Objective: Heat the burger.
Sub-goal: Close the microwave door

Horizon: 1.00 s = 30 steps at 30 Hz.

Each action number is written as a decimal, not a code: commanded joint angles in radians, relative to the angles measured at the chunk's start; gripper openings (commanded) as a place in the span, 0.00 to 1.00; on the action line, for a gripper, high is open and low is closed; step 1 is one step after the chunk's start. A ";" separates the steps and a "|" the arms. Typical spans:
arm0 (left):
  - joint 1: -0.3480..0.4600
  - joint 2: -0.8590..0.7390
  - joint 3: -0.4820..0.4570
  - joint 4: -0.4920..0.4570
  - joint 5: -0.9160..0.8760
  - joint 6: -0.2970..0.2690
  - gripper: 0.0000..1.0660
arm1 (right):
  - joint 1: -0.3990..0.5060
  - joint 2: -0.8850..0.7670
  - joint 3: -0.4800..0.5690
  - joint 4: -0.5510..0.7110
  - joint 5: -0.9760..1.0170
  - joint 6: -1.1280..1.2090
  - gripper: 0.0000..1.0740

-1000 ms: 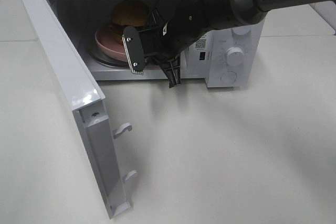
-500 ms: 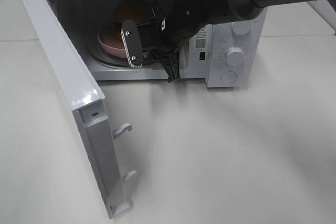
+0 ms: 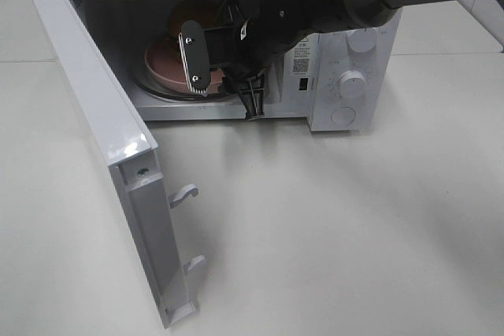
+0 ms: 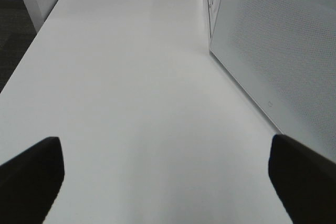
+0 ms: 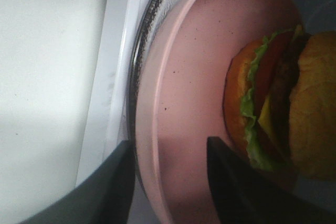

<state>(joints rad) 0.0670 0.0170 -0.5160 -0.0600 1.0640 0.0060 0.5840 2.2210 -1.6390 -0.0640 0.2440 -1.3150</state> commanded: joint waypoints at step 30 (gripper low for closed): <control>0.002 -0.001 0.001 -0.002 0.005 0.003 0.92 | 0.006 -0.424 0.536 0.087 -0.174 0.120 0.73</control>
<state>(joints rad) 0.0670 0.0170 -0.5160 -0.0600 1.0640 0.0060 0.5930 1.8500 -1.1440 0.0200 0.1030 -1.2590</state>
